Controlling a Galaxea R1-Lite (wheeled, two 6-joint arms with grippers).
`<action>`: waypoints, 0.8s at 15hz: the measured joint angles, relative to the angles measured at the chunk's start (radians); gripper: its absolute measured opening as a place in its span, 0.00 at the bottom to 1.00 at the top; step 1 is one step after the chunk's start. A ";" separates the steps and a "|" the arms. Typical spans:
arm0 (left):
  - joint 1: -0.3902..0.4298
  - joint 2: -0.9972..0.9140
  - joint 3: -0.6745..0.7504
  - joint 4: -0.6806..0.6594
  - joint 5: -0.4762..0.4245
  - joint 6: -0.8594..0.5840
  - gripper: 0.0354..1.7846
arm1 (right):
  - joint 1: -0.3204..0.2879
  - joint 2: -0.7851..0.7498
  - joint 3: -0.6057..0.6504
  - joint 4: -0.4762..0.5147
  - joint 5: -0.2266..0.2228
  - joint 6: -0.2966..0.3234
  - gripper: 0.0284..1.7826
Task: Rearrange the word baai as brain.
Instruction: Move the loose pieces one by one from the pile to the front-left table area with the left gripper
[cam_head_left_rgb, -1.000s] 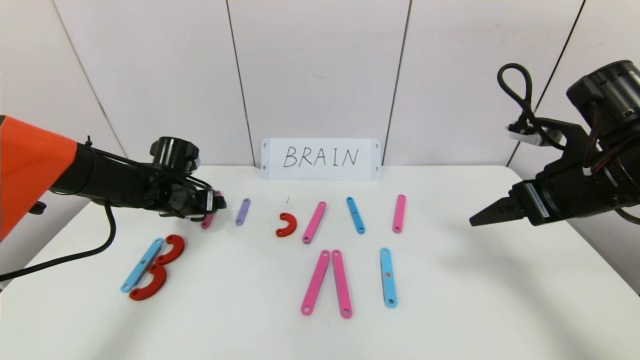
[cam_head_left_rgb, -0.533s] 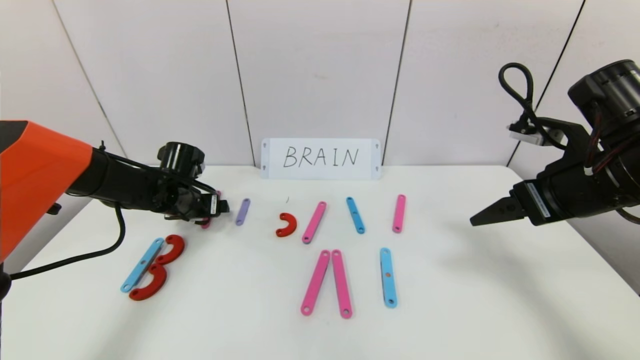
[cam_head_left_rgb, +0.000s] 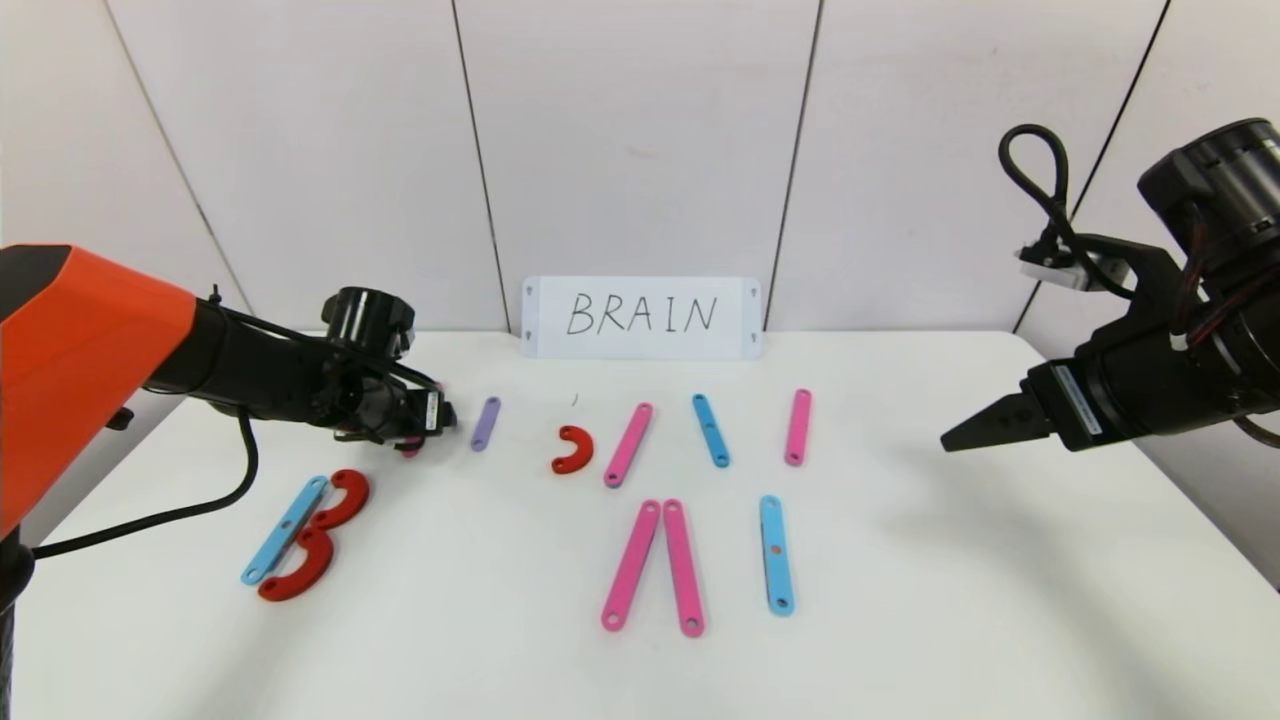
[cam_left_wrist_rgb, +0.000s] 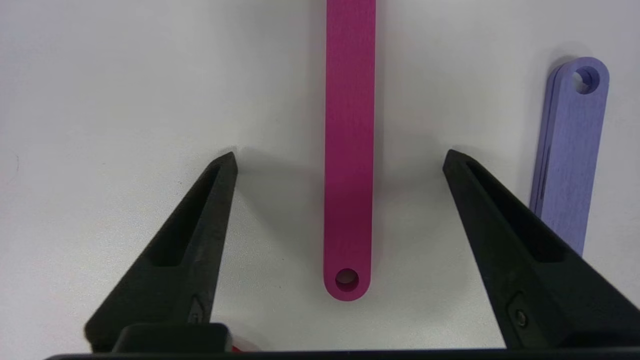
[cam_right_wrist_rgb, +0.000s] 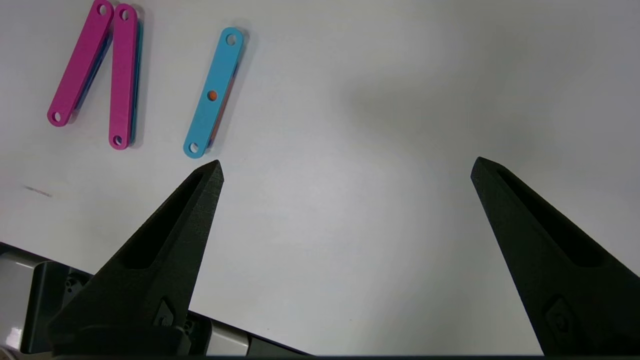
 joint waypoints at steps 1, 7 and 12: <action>0.000 0.000 0.000 0.000 0.000 0.000 0.69 | 0.000 0.000 0.000 0.000 0.000 0.000 0.97; 0.000 0.003 -0.002 -0.001 0.000 -0.001 0.15 | 0.000 -0.002 0.001 0.000 0.000 0.000 0.97; -0.004 -0.002 0.000 0.003 -0.001 -0.006 0.13 | 0.000 -0.007 0.000 0.000 -0.001 0.000 0.97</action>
